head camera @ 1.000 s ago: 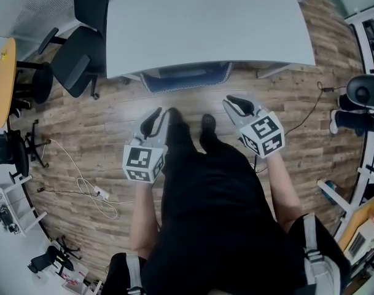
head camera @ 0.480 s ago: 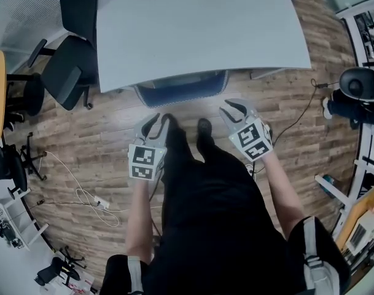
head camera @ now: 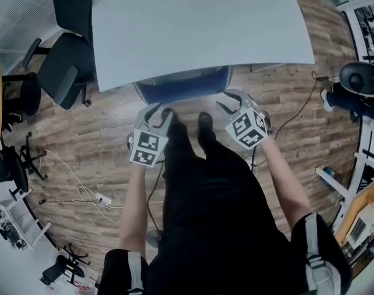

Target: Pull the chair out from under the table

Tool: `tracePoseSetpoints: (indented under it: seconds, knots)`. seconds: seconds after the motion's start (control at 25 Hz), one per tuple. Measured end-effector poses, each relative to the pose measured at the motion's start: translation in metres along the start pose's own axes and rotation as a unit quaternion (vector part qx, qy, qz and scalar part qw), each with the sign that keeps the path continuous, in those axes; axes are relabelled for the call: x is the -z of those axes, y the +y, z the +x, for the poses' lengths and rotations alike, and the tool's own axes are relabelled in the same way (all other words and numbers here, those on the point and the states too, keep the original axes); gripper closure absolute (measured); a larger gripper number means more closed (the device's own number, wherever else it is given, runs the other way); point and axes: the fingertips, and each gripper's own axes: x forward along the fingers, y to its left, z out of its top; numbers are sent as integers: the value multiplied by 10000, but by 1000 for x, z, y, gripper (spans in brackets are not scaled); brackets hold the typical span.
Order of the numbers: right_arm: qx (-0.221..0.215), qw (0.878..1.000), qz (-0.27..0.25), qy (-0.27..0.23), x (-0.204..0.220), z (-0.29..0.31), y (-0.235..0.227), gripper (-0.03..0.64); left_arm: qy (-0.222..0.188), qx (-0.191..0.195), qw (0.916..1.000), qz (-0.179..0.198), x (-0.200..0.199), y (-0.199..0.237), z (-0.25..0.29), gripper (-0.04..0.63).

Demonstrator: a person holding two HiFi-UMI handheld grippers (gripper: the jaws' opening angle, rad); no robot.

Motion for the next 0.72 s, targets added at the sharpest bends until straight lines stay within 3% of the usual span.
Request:
tracePoseSetpoints:
  seconds: [0.2, 0.32, 0.52, 0.72]
  knots:
    - [-107, 9993, -199, 294, 6, 18, 0, 406, 663, 31, 9960, 601, 24, 7, 15, 432]
    - [-117, 9982, -362, 467, 12, 28, -1, 405, 948, 28, 9907, 980, 36, 11, 24, 431]
    - [-175, 9960, -504, 718, 22, 43, -1, 403, 1076, 177, 9890, 1000, 43, 12, 39, 423]
    - [-164, 9953, -495, 812, 28, 57, -4, 405, 1127, 301, 9902, 761, 47, 13, 58, 413]
